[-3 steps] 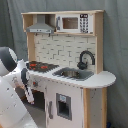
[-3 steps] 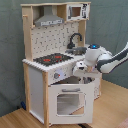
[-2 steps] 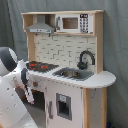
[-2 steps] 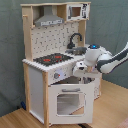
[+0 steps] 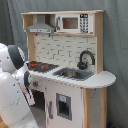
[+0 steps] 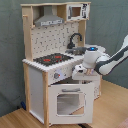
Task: Play with the kitchen
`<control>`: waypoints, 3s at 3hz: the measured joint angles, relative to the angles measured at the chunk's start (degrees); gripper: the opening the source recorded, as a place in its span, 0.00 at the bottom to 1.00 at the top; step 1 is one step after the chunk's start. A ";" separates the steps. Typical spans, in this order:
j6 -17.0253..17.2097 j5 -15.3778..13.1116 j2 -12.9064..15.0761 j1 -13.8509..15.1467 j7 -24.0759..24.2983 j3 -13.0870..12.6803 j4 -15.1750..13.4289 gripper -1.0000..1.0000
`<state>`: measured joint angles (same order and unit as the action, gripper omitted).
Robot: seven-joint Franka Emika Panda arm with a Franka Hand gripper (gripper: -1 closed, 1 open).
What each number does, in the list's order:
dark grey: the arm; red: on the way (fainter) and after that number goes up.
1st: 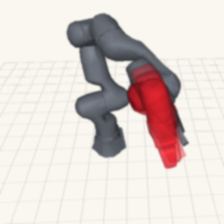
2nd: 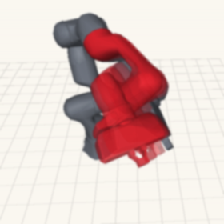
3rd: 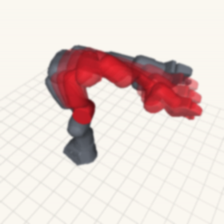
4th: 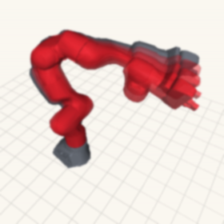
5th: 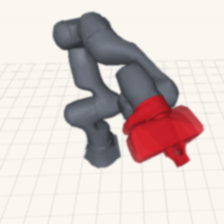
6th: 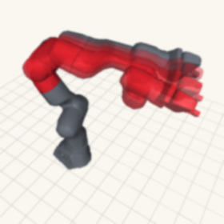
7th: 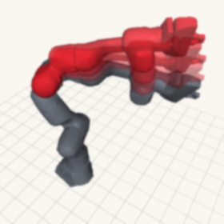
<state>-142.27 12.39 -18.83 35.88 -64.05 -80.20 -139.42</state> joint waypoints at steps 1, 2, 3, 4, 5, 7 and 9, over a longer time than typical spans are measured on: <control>-0.46 0.01 0.18 4.32 0.22 -4.47 0.01 0.00; -0.86 0.02 0.15 8.18 1.08 -8.91 0.10 0.00; -1.12 0.03 -0.05 11.67 2.47 -13.28 0.52 0.00; -1.33 0.03 -0.17 14.54 4.57 -18.25 1.74 0.00; -1.33 0.04 -0.62 17.43 5.49 -22.87 4.25 0.00; -4.27 0.11 -3.03 19.29 14.55 -27.60 5.31 0.00; -4.68 0.09 -4.78 18.93 25.95 -30.35 6.72 0.00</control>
<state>-146.95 12.48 -23.61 54.82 -38.10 -110.55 -132.70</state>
